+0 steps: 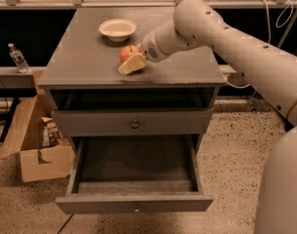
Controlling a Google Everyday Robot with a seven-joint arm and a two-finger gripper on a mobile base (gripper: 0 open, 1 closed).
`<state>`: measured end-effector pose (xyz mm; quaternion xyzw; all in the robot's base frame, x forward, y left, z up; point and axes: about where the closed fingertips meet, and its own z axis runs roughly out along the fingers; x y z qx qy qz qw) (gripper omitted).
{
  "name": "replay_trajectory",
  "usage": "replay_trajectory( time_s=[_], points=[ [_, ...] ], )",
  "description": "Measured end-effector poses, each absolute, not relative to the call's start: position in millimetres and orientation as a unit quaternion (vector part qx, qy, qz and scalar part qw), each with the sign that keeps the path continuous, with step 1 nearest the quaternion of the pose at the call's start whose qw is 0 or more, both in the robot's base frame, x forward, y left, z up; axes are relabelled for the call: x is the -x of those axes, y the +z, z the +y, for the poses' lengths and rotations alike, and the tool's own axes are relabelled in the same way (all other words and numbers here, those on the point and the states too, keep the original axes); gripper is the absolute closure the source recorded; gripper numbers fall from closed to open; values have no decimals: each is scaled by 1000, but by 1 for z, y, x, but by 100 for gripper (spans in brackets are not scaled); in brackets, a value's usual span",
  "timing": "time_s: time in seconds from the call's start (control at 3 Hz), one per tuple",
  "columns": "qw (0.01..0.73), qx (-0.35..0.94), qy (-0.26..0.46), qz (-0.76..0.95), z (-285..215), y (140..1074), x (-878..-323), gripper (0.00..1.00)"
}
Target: Place apple into middle drawer
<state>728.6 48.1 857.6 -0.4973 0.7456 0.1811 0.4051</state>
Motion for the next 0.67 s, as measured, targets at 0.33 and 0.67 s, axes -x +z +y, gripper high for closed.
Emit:
replay_trajectory(
  time_s=[0.33,0.67],
  points=[
    [400,501,187,744,54,850,-730,50],
    [413,507,209,727,48,857,-717,72]
  ],
)
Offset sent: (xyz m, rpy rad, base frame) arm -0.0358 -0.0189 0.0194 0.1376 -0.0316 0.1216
